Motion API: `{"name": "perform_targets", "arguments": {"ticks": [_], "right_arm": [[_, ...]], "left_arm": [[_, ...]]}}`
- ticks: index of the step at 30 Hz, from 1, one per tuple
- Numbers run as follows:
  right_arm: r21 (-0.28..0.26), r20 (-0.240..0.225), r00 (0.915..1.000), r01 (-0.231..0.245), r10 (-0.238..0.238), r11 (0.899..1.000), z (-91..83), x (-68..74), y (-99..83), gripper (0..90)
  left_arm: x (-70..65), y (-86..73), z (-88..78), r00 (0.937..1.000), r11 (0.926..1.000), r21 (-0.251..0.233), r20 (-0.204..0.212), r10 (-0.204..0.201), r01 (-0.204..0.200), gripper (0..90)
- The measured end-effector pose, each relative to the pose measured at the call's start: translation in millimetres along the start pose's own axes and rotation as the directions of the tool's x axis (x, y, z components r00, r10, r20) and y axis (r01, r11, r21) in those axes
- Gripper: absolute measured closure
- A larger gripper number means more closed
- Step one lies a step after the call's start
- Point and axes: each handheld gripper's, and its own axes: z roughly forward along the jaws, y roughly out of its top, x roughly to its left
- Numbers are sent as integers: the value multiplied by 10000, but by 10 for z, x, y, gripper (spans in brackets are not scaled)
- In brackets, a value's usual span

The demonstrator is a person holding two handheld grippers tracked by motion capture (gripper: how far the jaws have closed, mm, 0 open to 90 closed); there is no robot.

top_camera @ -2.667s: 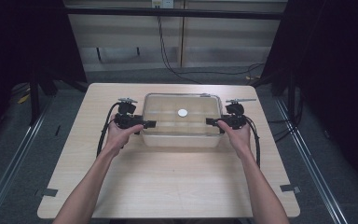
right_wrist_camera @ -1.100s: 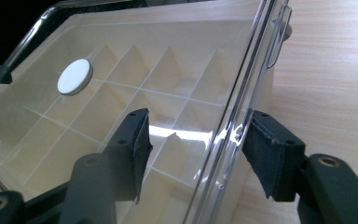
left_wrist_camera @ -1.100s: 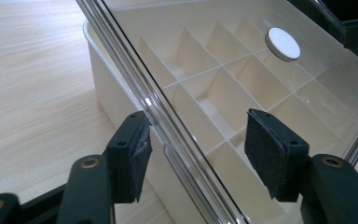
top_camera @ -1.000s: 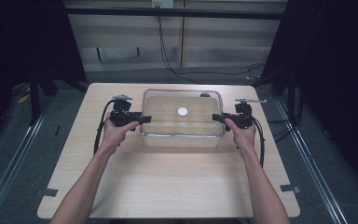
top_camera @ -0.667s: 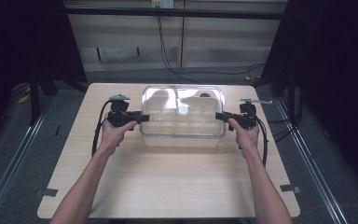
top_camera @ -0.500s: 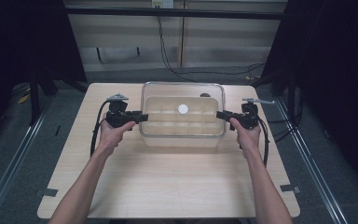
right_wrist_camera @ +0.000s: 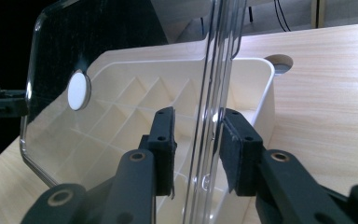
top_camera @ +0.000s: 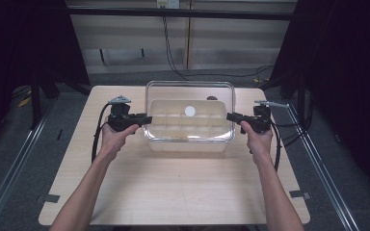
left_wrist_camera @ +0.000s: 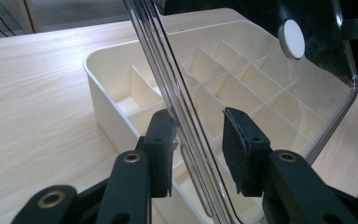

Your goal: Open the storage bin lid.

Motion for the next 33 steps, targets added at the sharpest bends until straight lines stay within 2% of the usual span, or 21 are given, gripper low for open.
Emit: {"name": "perform_targets", "arguments": {"ticks": [3,7,13,20,24,29,33], "right_arm": [[-33,-19,10000,34,-34,10000,-27,13,6,690],[-147,-24,10000,-2,2,9999,-57,37,18,703],[-136,-92,9997,-238,236,9996,-71,46,9,713],[-231,-48,9999,118,-119,9997,-157,99,16,725],[-403,-216,9997,82,-91,9992,-193,110,19,734],[-507,-388,9990,197,-217,9985,-220,135,17,742],[-510,-327,9991,238,-255,9984,-240,155,25,740]], "left_arm": [[-12,2,-23,10000,10000,-37,55,73,-72,654],[-21,14,-42,10000,10000,-56,46,-43,43,666],[-48,24,-75,10000,10000,-94,-47,24,-24,680],[-81,23,-138,9999,9996,-266,123,104,-100,716],[-71,17,-167,9997,9995,-309,230,37,-30,732],[-76,7,-190,9998,9993,-361,175,97,-91,734],[-103,13,-218,9997,9988,-441,139,225,-219,739]]}}
